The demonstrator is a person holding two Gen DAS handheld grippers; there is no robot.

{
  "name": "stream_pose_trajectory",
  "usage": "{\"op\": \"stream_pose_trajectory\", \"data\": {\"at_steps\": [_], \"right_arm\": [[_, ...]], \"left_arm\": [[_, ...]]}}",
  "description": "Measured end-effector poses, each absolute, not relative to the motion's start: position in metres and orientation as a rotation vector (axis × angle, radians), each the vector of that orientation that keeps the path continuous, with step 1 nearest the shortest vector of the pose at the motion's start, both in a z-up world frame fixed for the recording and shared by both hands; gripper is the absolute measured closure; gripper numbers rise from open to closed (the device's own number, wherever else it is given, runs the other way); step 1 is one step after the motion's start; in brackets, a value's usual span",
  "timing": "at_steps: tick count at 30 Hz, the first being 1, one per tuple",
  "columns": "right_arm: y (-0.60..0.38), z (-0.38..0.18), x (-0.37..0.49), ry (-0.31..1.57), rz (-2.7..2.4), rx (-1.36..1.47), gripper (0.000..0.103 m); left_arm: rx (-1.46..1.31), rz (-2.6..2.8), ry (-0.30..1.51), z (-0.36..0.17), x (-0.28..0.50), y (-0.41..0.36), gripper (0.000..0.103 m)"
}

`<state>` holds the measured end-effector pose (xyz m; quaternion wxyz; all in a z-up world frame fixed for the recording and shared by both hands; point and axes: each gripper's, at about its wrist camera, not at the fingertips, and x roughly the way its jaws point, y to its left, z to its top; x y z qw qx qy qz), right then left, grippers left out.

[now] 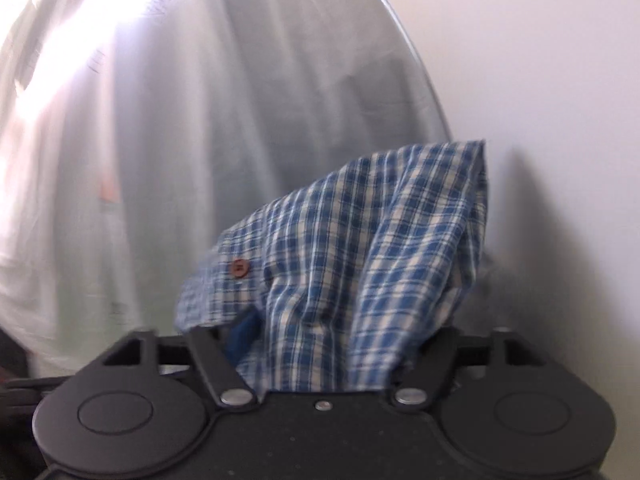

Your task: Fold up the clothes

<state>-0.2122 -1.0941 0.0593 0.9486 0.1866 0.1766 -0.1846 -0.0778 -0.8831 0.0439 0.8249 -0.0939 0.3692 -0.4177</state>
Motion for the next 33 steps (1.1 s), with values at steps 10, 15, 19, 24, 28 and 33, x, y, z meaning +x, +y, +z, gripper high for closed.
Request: {"op": "stream_pose_trajectory", "data": {"at_steps": [10, 15, 19, 24, 28, 33], "right_arm": [[-1.064, 0.036, -0.206, 0.295, -0.623, -0.039, 0.004], [-1.047, 0.062, -0.212, 0.162, -0.735, -0.157, 0.001], [-1.054, 0.070, -0.193, 0.121, -0.568, -0.101, 0.001], [-1.090, 0.002, -0.125, 0.333, -0.483, 0.006, 0.000], [-1.104, -0.024, -0.112, 0.375, -0.488, 0.034, 0.000], [-1.100, -0.019, -0.119, 0.363, -0.497, 0.029, 0.000]], "left_arm": [[-0.129, -0.773, 0.789, 0.013, -0.059, -0.889, 0.050], [-0.101, -0.729, 0.769, 0.020, -0.059, -0.896, 0.047], [-0.065, -0.703, 0.743, 0.018, -0.056, -0.905, 0.038], [-0.129, -0.678, 0.787, 0.004, -0.046, -0.890, 0.033], [-0.150, -0.634, 0.830, -0.009, -0.040, -0.874, 0.034], [-0.176, -0.629, 0.834, -0.011, -0.053, -0.851, 0.031]]}}
